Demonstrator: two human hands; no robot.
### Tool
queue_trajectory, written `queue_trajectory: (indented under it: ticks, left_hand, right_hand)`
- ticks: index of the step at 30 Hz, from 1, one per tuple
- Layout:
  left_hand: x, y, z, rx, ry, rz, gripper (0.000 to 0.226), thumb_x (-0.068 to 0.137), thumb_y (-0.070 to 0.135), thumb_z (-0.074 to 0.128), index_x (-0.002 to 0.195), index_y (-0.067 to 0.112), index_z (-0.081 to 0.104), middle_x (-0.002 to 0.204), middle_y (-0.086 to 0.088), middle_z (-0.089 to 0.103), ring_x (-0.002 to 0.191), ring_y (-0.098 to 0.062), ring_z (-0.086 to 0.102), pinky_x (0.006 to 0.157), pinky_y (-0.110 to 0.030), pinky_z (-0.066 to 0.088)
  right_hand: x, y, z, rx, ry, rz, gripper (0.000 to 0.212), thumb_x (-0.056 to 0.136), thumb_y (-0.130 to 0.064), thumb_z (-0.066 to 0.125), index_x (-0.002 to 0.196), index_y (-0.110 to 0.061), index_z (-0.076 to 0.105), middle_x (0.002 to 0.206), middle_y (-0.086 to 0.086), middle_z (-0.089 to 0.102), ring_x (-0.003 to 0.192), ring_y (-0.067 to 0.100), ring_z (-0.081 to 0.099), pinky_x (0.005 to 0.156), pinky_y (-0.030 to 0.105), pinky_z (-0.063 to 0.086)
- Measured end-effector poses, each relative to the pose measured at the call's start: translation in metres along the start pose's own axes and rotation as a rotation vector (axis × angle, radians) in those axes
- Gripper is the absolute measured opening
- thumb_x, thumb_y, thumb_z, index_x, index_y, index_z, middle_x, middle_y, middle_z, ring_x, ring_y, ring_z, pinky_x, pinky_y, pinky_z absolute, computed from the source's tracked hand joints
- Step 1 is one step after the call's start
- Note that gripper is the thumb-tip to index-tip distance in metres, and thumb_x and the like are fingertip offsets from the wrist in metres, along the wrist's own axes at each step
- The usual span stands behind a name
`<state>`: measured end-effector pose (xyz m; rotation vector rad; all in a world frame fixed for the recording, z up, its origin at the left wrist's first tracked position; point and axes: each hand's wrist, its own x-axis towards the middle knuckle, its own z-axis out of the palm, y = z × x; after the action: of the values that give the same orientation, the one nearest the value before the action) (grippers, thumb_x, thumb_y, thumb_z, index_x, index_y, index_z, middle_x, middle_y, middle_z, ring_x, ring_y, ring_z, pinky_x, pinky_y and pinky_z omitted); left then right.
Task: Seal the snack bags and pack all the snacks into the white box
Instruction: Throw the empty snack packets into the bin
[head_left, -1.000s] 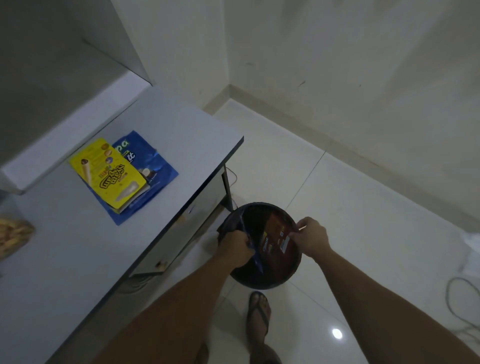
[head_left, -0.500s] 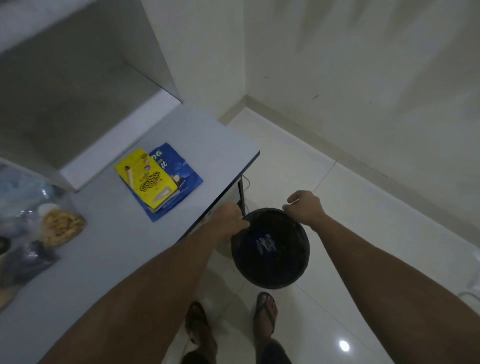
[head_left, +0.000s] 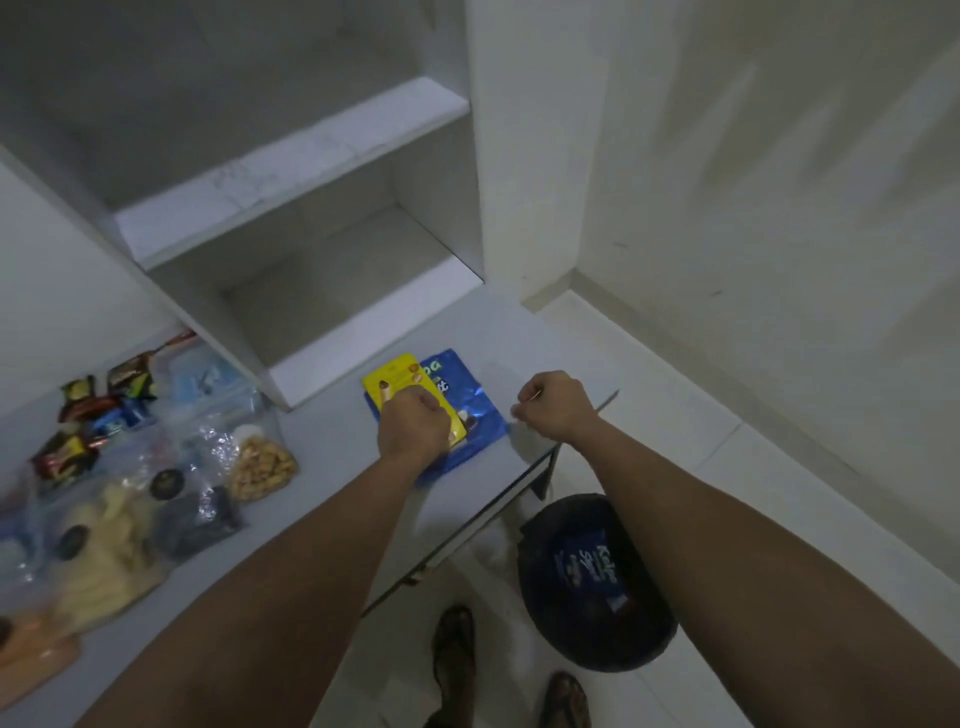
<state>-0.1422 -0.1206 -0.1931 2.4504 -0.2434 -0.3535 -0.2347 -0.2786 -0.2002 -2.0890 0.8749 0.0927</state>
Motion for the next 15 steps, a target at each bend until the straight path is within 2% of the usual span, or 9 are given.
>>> queue_trajectory:
  ticks: [2, 5, 7, 9, 11, 13, 15]
  left_hand:
    - [0.012, -0.016, -0.014, -0.008, 0.04, -0.083, 0.021, 0.082, 0.006, 0.053, 0.096, 0.004, 0.068, 0.115, -0.02, 0.066, 0.11, -0.035, 0.059, 0.088, -0.034, 0.046]
    - [0.029, -0.043, -0.025, 0.03, 0.002, -0.144, 0.025, 0.078, 0.003, 0.055, 0.099, -0.005, 0.065, 0.11, -0.025, 0.065, 0.107, -0.039, 0.059, 0.087, -0.039, 0.048]
    - [0.041, -0.06, -0.025, 0.005, -0.061, -0.22, 0.021, 0.078, 0.006, 0.056, 0.093, -0.005, 0.065, 0.105, -0.025, 0.066, 0.103, -0.039, 0.062, 0.084, -0.04, 0.05]
    - [0.051, -0.071, -0.024, -0.092, -0.153, -0.318, 0.009, 0.08, 0.006, 0.055, 0.08, 0.0, 0.063, 0.105, -0.024, 0.067, 0.101, -0.038, 0.065, 0.083, -0.041, 0.056]
    - [0.056, -0.075, -0.023, -0.29, -0.239, -0.451, 0.015, 0.085, 0.004, 0.054, 0.071, 0.012, 0.053, 0.103, -0.019, 0.066, 0.098, -0.035, 0.067, 0.08, -0.042, 0.059]
    - [0.06, -0.077, -0.021, -0.478, -0.272, -0.566, 0.023, 0.083, 0.0, 0.059, 0.065, 0.012, 0.05, 0.085, -0.015, 0.06, 0.075, -0.031, 0.066, 0.064, -0.038, 0.059]
    - [0.06, -0.079, -0.02, -0.599, -0.26, -0.598, 0.023, 0.07, -0.004, 0.068, 0.058, 0.005, 0.05, 0.067, -0.017, 0.055, 0.049, -0.023, 0.055, 0.049, -0.031, 0.05]
  right_hand:
    - [0.007, -0.014, 0.02, -0.039, -0.043, -0.016, 0.019, 0.079, -0.02, 0.07, 0.092, -0.006, 0.072, 0.1, 0.011, 0.072, 0.097, 0.025, 0.065, 0.073, 0.022, 0.043]
    - [0.017, -0.033, 0.049, -0.092, -0.09, -0.018, 0.03, 0.081, -0.027, 0.068, 0.087, 0.003, 0.07, 0.096, 0.019, 0.071, 0.095, 0.03, 0.066, 0.077, 0.031, 0.049]
    - [0.021, -0.043, 0.065, -0.125, -0.115, 0.001, 0.037, 0.082, -0.031, 0.066, 0.087, 0.006, 0.068, 0.094, 0.02, 0.07, 0.094, 0.032, 0.065, 0.079, 0.037, 0.051]
    - [0.026, -0.048, 0.078, -0.163, -0.133, 0.024, 0.034, 0.083, -0.035, 0.064, 0.081, -0.001, 0.064, 0.087, 0.015, 0.065, 0.095, 0.032, 0.064, 0.072, 0.031, 0.046]
    - [0.029, -0.051, 0.088, -0.215, -0.142, 0.049, 0.031, 0.084, -0.037, 0.063, 0.081, -0.006, 0.062, 0.09, 0.015, 0.064, 0.096, 0.031, 0.062, 0.068, 0.028, 0.038]
    - [0.033, -0.052, 0.094, -0.243, -0.147, 0.072, 0.027, 0.085, -0.035, 0.061, 0.076, -0.01, 0.056, 0.089, 0.015, 0.063, 0.096, 0.03, 0.062, 0.067, 0.028, 0.035]
    - [0.035, -0.051, 0.097, -0.234, -0.141, 0.108, 0.025, 0.085, -0.033, 0.062, 0.075, -0.011, 0.054, 0.083, 0.008, 0.057, 0.092, 0.028, 0.062, 0.067, 0.028, 0.036]
